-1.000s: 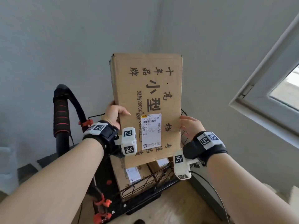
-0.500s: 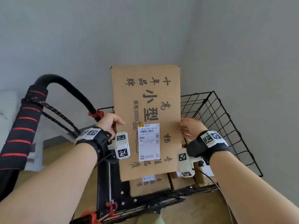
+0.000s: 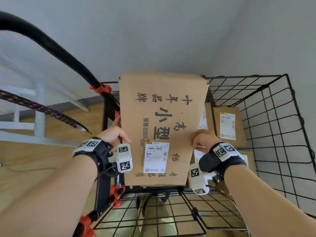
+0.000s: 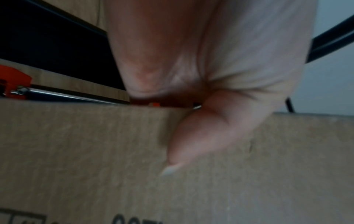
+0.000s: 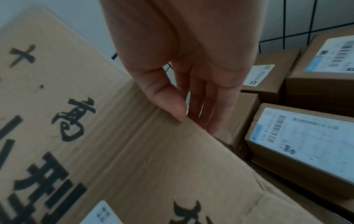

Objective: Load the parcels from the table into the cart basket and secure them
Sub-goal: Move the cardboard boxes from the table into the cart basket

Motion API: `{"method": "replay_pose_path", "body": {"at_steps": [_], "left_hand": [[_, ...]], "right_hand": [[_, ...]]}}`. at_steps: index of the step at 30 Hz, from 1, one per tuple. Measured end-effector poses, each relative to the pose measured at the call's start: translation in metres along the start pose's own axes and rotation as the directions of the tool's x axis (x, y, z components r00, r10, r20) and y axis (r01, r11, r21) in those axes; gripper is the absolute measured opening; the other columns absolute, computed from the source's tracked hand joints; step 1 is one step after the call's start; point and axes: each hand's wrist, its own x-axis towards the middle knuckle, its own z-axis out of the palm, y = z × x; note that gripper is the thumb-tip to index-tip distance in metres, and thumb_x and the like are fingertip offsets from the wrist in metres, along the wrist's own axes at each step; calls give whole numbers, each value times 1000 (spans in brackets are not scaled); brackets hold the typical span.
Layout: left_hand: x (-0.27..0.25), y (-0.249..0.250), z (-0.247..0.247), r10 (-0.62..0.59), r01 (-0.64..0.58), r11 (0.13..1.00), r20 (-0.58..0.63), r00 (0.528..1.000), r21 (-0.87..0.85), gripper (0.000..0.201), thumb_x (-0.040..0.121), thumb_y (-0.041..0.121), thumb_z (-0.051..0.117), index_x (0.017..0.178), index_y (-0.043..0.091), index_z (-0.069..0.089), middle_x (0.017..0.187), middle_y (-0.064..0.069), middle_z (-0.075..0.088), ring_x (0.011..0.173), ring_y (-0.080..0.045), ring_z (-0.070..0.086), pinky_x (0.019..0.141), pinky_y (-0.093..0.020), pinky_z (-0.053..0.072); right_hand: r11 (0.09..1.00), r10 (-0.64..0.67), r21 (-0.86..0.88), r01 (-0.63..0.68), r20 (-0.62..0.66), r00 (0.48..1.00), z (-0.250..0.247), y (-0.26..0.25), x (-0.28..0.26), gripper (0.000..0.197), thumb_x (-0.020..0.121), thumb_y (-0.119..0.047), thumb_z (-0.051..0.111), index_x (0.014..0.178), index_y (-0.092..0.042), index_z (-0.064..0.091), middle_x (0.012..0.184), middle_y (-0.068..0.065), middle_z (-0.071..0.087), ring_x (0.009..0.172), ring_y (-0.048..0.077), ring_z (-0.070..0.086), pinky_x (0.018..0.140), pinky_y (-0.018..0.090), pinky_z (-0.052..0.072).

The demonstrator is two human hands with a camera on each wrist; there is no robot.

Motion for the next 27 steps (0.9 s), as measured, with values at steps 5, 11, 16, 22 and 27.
{"method": "replay_pose_path", "body": {"at_steps": [5, 11, 16, 22, 27], "left_hand": [[16, -18, -6, -97, 91, 991, 61, 993, 96, 92, 75, -27, 46, 142, 32, 25, 104, -2, 58, 91, -18, 56, 67, -32, 43], [43, -48, -15, -234, 216, 957, 75, 969, 195, 106, 57, -8, 71, 144, 30, 24, 123, -9, 57, 116, -32, 53, 102, -54, 37], [79, -65, 0, -311, 300, 942, 56, 949, 151, 79, 67, -10, 63, 141, 3, 38, 114, -14, 64, 99, -25, 60, 74, -33, 45], [135, -86, 31, -348, 359, 891, -91, 933, 279, 37, 81, -12, 53, 117, -11, 51, 104, -22, 55, 88, -28, 55, 81, -38, 46], [161, -95, 48, -347, 327, 848, -29, 937, 417, 21, 93, 4, 48, 109, -3, 59, 132, -14, 45, 130, -29, 37, 107, -38, 28]], "right_hand": [[994, 70, -80, -68, 17, 997, 18, 22, 27, 33, 79, 17, 46, 82, -14, 53, 86, 7, 54, 79, 19, 56, 85, 37, 52], [973, 120, -201, -113, 27, 992, 32, 39, 42, 53, 68, 12, 46, 114, -15, 53, 113, 15, 56, 109, 35, 53, 93, 47, 51], [982, 151, -116, -150, -1, 989, 41, 48, 69, 56, 75, 3, 52, 130, -8, 48, 120, 15, 55, 114, 34, 52, 98, 48, 47], [968, 174, -176, -181, -51, 983, 57, 52, 105, 52, 87, -6, 51, 138, -5, 43, 129, 15, 54, 118, 31, 51, 96, 35, 45], [966, 154, -198, -166, -75, 985, 66, 62, 132, 53, 89, -5, 42, 141, -9, 37, 131, 15, 50, 119, 31, 49, 102, 40, 41]]}}
